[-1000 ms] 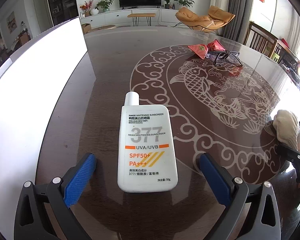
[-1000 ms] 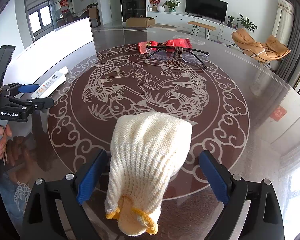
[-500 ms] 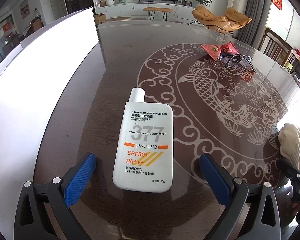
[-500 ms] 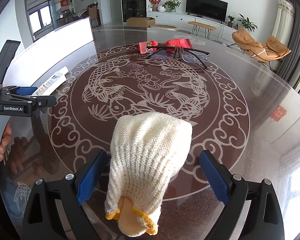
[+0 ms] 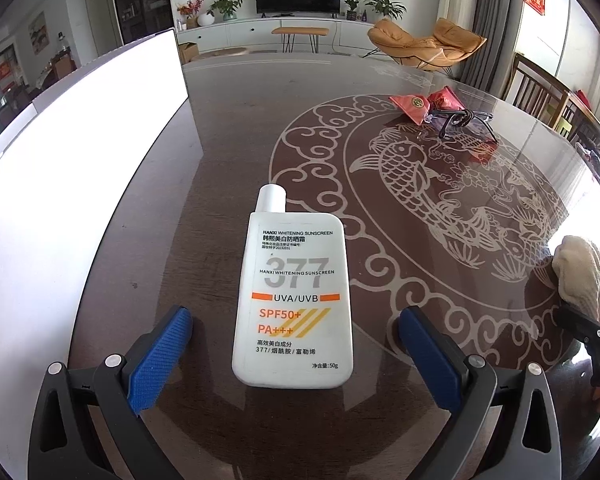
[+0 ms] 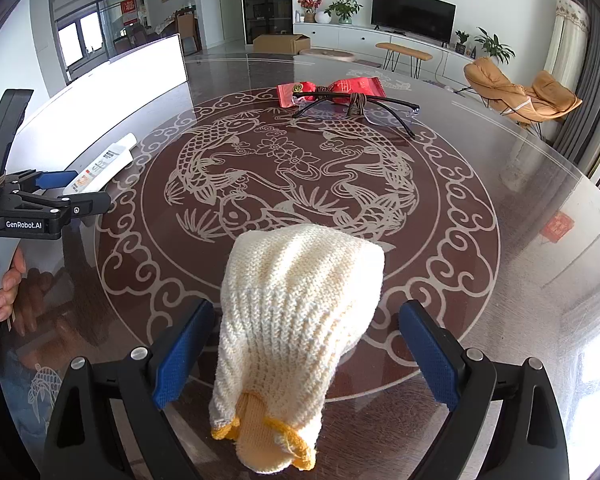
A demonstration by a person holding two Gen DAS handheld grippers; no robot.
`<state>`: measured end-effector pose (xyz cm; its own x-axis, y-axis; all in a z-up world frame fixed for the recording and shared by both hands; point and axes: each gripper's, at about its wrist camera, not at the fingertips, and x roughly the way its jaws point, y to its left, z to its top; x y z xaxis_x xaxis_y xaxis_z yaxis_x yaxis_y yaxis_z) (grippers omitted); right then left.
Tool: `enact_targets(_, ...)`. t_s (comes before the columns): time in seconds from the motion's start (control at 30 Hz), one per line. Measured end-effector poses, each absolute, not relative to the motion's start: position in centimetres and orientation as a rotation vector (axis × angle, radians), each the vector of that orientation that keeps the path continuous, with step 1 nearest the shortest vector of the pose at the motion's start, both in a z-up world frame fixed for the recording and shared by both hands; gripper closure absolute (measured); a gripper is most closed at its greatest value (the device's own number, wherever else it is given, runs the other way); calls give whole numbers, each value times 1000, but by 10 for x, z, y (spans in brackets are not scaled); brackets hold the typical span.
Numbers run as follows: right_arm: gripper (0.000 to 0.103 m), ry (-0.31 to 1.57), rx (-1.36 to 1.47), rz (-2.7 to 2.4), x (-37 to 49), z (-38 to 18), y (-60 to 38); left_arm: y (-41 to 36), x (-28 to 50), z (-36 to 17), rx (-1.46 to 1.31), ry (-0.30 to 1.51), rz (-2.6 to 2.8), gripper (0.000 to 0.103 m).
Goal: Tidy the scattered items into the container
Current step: 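Lift the sunscreen bottle and knit glove and hold them above the table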
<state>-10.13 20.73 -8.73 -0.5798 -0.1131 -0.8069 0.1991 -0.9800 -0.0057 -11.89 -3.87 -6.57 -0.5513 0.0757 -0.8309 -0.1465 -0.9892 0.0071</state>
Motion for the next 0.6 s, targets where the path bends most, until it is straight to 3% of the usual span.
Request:
enact_targets(0.13,9,143,1339,-2642,-101,-87,207,-38,-119,-65,-1407,123,2647,2)
enact_targets(0.17,9,143,1339,-2642,-102,-87,207,-36,-117,-62,-1376,130,2652,24)
enact_targets(0.23,9,141,1338,-2642,-101,-87,207,-34,-114,-56,-1333,140,2642,53)
enact_targets(0.37,18,150,1321,-2667,-99,-85,206,-35,-106,-55,-1329,140,2633,53)
enact_targets(0.4,50,135,1296,-2670,-96,-82,206,-36,-102,-54,-1337,128,2623,52)
enact_targets(0.43,56,95,1270,-2667,-93,-80,207,-37,-98,-53,-1343,104,2607,52)
enact_targets(0.6,57,-89,1196,-2659,-72,-74,214,-35,-69,-47,-1339,56,2585,52)
